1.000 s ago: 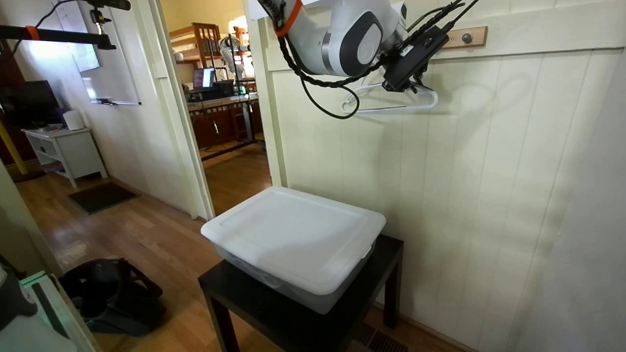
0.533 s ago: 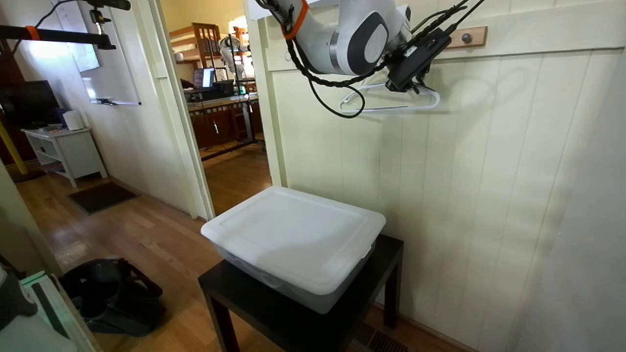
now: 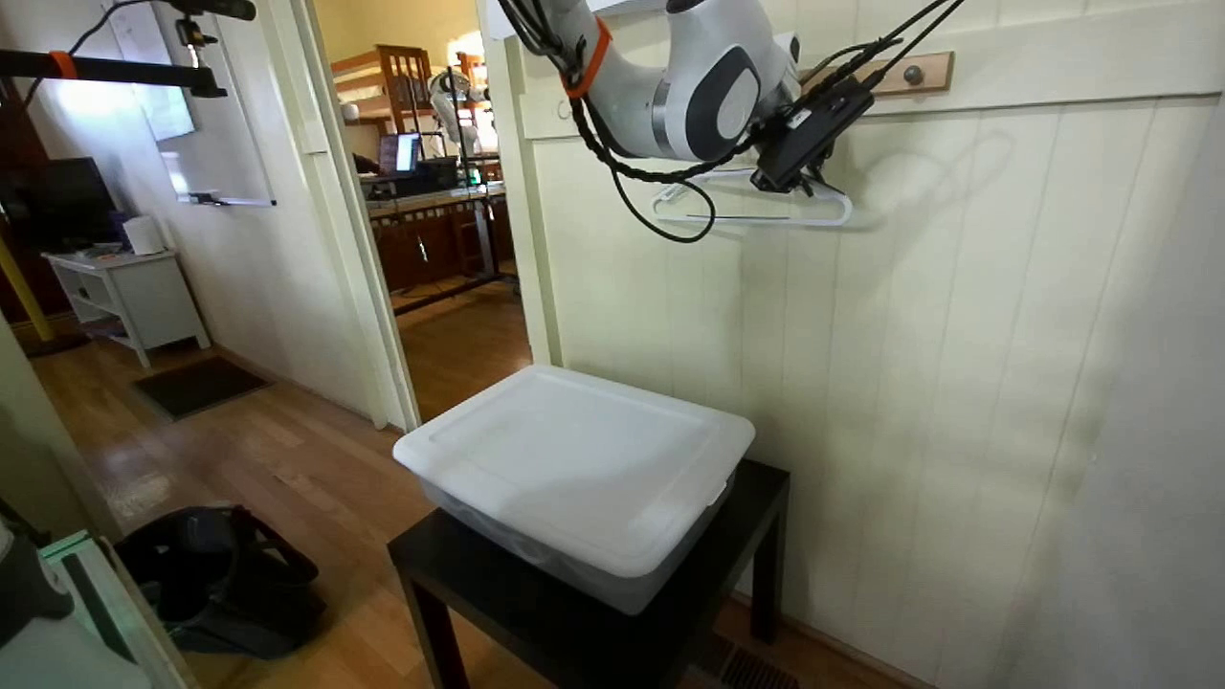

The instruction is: Move the hanger from the hook on the left to the hook on the right

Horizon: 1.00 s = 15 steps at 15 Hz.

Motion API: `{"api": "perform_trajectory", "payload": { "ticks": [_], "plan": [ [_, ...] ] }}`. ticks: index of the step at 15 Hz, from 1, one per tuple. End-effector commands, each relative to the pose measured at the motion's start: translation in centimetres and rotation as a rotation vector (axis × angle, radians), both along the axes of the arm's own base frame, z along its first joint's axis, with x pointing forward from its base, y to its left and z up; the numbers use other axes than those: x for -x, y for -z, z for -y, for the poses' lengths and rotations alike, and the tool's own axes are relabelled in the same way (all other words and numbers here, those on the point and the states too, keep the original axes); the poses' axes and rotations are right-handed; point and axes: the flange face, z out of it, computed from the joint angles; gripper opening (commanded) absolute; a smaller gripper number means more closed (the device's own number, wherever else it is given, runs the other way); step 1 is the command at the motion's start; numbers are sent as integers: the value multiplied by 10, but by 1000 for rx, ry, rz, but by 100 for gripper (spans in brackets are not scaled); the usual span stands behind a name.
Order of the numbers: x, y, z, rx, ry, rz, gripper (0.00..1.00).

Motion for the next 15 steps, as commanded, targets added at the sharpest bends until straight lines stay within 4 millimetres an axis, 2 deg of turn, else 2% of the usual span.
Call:
{"api": "perform_trajectory", "payload": {
  "ticks": [1,7,15],
  "plan": [
    [-16,12,-9,-17,1,-17,4],
    [-20,26,-4,-33,15,-32,4],
    [-20,29,3,-43,32,-39,4]
  ]
}}
